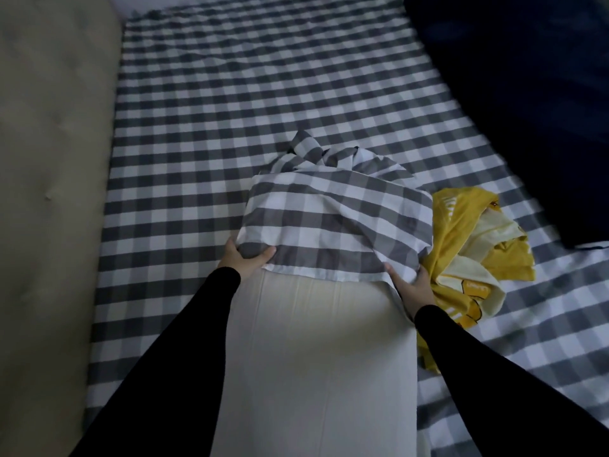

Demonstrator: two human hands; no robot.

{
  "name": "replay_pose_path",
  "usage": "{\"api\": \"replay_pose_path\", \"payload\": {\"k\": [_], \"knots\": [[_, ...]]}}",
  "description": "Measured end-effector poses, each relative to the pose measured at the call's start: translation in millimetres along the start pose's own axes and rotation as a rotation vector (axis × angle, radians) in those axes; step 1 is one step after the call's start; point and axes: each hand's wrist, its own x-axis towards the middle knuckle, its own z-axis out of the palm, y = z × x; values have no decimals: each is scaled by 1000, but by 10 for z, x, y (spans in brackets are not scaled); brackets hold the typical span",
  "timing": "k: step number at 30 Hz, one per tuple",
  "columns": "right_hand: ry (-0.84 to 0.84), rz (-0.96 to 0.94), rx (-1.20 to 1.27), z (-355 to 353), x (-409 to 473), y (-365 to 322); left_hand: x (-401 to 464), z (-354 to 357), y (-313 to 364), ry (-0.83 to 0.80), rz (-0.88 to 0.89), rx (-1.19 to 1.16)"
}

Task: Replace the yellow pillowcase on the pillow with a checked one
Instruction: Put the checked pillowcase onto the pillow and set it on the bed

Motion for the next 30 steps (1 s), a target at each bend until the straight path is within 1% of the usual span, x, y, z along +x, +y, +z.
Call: {"api": "replay_pose_path", "payload": {"k": [4, 7, 9, 11, 13, 16, 19, 22, 24, 27, 30], "knots": [[-49, -106, -59, 121, 39, -287, -118, -121, -36, 33, -31, -11], [-171, -225, -56, 254, 98, -687, -203, -298, -86, 158, -49, -118], [-233, -241, -77, 316, 144, -886, -240, -408, -113, 230, -49, -193], [-278, -192, -124, 354, 160, -891, -325, -471, -148, 205, -50, -241], [-277, -137, -163, 365, 103, -746, -413, -466, -258, 149, -66, -261], [-284, -77, -236, 308, -17, -381, -552, -339, -484, 122, -115, -205], [-277, -97, -298, 166, -143, -191, -687, -228, -670, 135, -142, -144], [-321, -56, -294, 32, -257, -99, -893, -210, -791, 104, -107, -184], [-344, 2, -266, -68, -330, 3, -1087, -197, -881, 93, -130, -147], [-380, 10, -201, -252, -469, 116, -1359, -183, -1014, 8, -173, -150], [-429, 128, -132, -429, -596, 266, -1579, -156, -1150, -1, -191, -61]]}}
